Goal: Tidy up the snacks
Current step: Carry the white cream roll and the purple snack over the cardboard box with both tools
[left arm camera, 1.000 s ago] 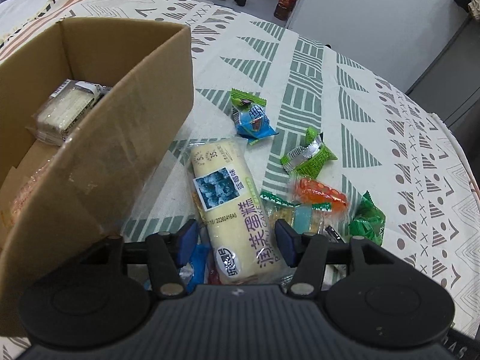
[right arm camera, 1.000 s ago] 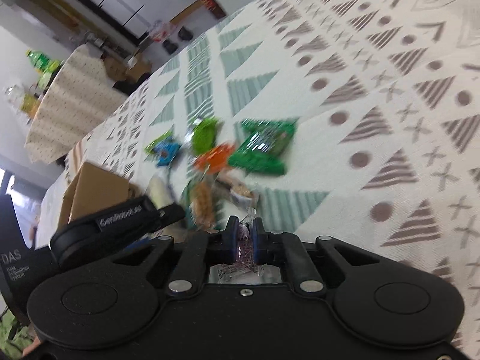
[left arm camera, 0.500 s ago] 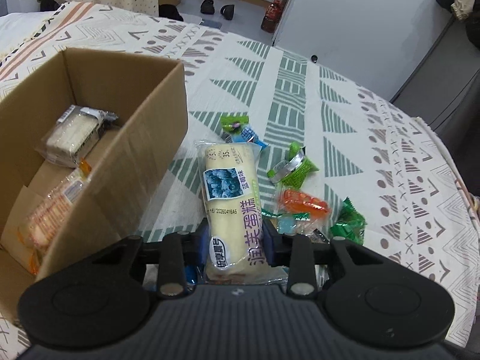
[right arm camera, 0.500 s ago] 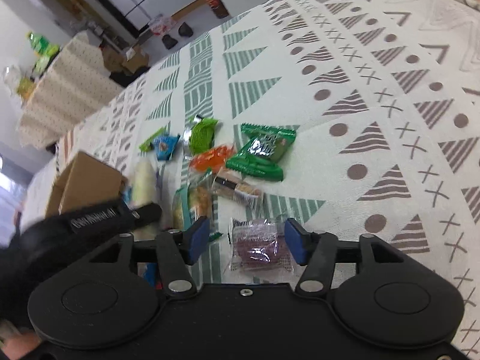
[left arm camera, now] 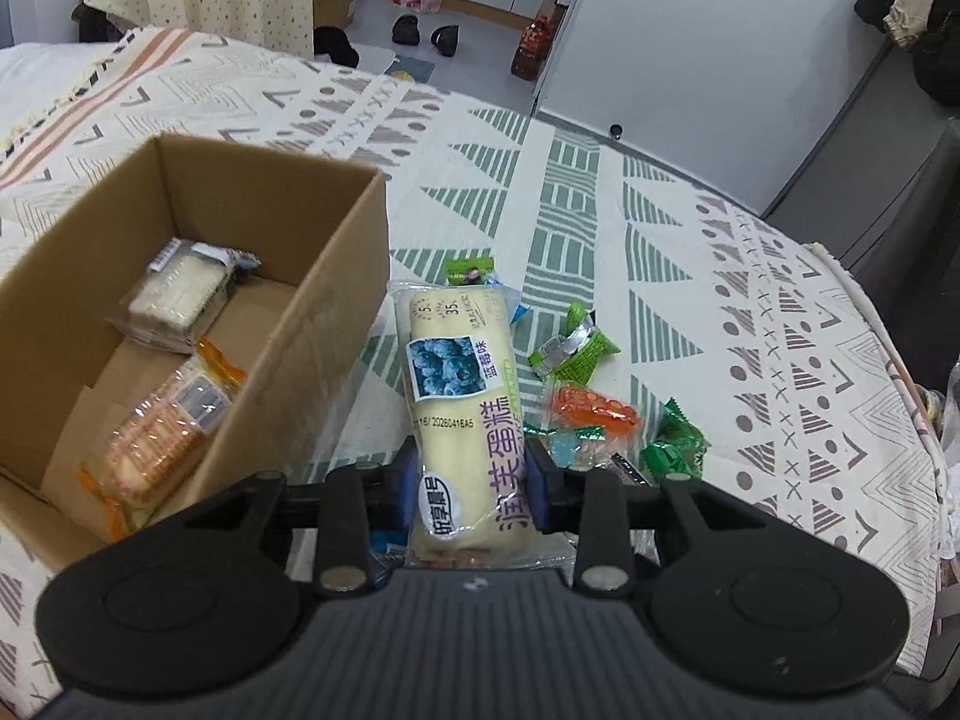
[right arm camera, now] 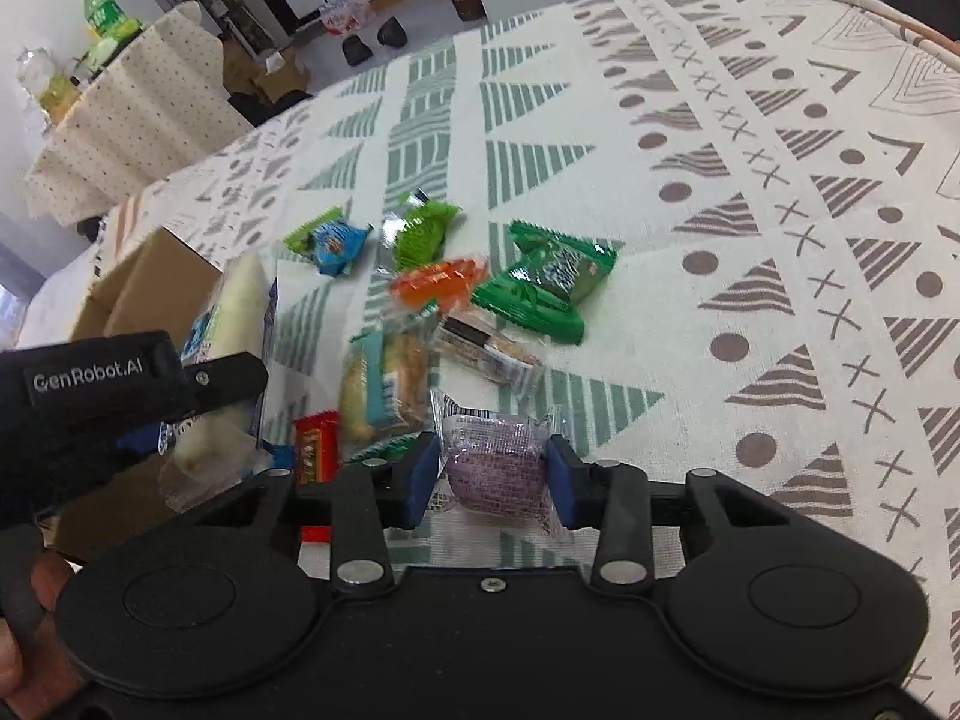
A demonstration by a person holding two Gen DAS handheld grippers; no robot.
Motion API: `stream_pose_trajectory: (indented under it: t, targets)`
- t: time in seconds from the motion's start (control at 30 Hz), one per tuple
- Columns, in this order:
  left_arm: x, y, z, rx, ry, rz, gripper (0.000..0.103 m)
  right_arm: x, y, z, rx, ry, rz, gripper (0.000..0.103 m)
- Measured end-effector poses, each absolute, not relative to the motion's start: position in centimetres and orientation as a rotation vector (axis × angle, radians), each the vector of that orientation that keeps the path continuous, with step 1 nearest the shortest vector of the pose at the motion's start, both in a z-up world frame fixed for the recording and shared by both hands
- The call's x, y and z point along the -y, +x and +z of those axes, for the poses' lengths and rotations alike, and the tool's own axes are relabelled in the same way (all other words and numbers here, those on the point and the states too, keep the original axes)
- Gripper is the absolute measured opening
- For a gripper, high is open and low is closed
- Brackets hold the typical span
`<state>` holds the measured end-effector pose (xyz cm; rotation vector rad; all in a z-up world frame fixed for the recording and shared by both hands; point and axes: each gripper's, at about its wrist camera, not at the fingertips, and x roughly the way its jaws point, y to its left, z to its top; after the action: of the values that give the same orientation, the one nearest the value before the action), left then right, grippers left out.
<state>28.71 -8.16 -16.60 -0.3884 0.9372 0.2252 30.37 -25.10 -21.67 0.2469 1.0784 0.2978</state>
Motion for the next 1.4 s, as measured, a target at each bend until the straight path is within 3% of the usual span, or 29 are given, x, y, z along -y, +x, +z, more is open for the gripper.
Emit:
stream_pose_trajectory:
  t: [0.73, 1.4]
  targets:
    - [6.4, 23.3, -9.9, -0.816, -0.360, 0.263, 0.034, 25.0, 27.8, -14.6, -0.842, 0.371, 0.423, 0.038]
    - [1.0, 19.2, -6.5, -0.749, -0.384, 0.304, 0.034, 21.0, 25.2, -11.3, -0.756, 0.370, 0.526, 0.038]
